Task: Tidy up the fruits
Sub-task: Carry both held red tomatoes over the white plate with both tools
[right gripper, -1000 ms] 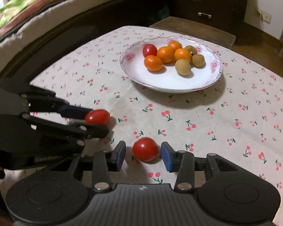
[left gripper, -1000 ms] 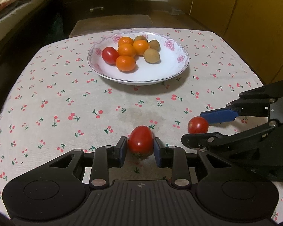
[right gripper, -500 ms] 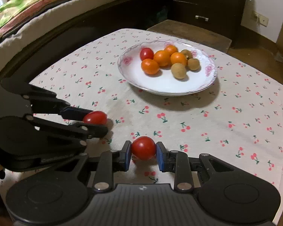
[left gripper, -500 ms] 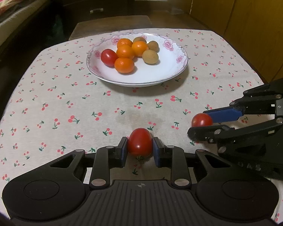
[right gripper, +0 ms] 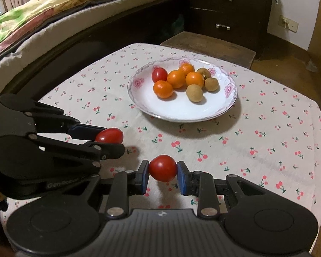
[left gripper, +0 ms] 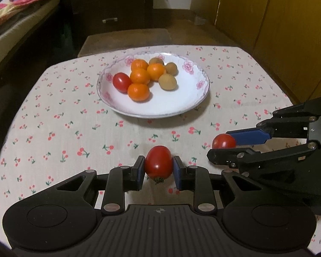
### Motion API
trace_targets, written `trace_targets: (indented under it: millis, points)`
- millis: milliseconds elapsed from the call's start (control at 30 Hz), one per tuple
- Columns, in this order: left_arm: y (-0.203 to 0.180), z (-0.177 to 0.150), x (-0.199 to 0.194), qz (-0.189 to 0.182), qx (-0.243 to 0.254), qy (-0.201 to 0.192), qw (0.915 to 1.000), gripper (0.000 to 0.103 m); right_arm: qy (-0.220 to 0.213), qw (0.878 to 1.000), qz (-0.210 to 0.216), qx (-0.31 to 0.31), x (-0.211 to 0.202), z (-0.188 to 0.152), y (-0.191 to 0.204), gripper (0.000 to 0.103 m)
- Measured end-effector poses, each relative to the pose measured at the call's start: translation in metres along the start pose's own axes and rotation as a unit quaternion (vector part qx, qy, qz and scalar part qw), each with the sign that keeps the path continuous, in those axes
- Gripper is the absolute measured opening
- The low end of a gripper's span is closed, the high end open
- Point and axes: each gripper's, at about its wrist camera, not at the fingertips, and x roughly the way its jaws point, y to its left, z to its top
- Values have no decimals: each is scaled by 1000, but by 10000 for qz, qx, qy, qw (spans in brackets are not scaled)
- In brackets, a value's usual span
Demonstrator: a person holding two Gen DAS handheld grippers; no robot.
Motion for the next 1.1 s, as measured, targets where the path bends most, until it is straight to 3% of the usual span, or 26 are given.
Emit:
trace_targets:
  millis: [1100]
  points:
    - [1,55,1,200,-80,-411,9989,33,-470,9982,-180,328,-8,43,-25,30]
